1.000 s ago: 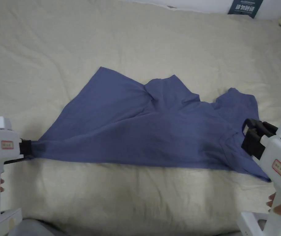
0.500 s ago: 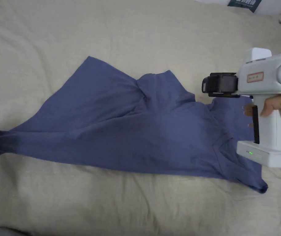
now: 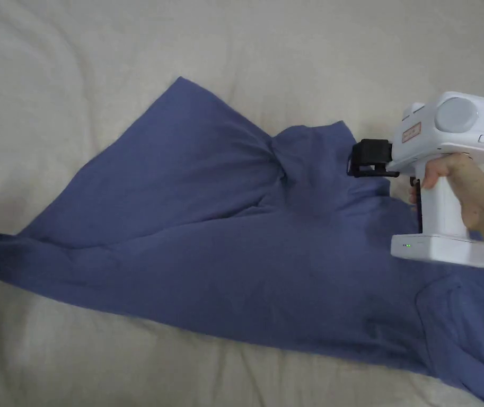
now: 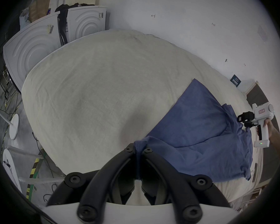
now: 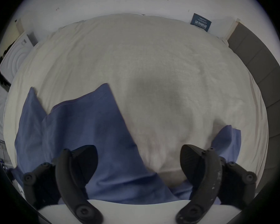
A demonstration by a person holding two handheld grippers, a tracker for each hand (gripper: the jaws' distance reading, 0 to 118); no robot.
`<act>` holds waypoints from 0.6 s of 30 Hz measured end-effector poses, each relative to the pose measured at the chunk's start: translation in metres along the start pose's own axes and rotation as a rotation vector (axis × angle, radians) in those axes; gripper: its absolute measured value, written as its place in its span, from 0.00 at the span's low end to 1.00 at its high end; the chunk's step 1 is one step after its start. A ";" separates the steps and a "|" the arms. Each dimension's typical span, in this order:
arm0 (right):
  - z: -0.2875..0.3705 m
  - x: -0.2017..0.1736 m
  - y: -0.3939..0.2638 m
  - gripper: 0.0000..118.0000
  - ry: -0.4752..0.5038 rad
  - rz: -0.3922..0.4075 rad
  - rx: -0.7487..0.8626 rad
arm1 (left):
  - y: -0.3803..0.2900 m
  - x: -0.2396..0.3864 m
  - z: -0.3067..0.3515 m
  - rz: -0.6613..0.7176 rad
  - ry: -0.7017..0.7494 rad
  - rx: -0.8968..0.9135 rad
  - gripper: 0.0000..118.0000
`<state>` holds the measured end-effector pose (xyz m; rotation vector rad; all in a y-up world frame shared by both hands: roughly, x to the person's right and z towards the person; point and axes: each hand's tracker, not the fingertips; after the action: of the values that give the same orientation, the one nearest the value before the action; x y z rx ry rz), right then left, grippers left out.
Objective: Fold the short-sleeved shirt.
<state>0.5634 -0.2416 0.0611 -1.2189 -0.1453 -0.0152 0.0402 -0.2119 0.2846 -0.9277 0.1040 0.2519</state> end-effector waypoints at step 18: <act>0.074 0.005 0.004 0.02 0.053 -0.053 0.079 | -0.006 -0.001 0.009 0.019 -0.010 0.011 0.05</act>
<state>0.5612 -0.1704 0.0833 -1.1350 -0.1306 -0.0867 0.0406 -0.2086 0.2949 -0.9146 0.1050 0.2733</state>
